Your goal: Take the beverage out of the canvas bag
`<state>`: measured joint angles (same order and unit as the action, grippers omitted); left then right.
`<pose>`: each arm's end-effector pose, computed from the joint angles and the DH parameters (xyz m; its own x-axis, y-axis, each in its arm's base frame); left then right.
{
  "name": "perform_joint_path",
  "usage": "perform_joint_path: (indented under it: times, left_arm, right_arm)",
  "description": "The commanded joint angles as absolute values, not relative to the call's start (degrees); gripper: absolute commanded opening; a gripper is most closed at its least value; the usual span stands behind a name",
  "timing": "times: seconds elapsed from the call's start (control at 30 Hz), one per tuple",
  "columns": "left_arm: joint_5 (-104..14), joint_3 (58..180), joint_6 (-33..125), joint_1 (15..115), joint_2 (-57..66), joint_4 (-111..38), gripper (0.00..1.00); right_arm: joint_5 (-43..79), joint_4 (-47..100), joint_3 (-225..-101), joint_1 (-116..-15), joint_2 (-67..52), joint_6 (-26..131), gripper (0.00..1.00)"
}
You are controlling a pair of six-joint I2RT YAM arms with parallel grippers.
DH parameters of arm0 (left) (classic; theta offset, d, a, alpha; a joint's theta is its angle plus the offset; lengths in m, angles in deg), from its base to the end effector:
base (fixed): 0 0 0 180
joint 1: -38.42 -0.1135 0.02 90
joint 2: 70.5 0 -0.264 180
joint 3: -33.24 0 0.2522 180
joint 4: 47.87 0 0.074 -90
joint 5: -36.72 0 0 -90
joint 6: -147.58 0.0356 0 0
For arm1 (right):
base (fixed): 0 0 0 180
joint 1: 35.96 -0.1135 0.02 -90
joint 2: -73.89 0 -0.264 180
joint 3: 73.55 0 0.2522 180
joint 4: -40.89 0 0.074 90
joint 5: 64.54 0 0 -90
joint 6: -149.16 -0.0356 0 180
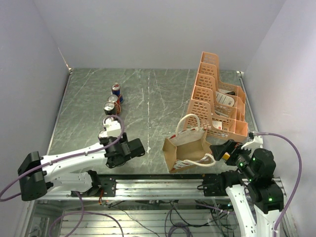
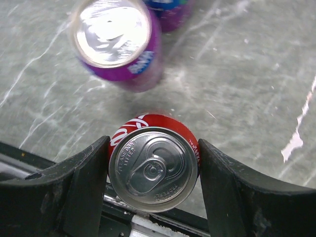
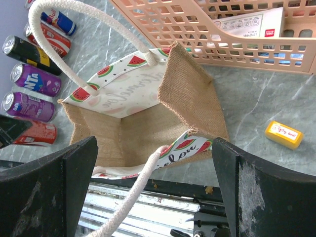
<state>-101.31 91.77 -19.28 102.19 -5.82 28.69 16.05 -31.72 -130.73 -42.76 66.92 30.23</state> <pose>0.0990 -0.1410 0.2281 -0.6432 -0.1680 -0.7470 -0.3000 0.9529 0.0441 0.0194 0.0082 0.2977 -0.4603 0.4257 -0.7790 -0.0506 0.8635 0.5018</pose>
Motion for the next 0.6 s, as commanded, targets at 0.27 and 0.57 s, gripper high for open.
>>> perform_joint_path:
  times: [0.27,0.57]
  left_arm:
    - [-112.15,89.45,-60.1,101.46,-14.93,51.54,0.07]
    - [-117.75,89.75,-62.16,98.67,-10.48,48.89,0.07]
  right_arm:
    - [16.38,-30.0,-130.27,-42.45,67.74,30.15,1.0]
    - [16.45,-30.07,-130.2,-42.46,68.17,30.11,1.0]
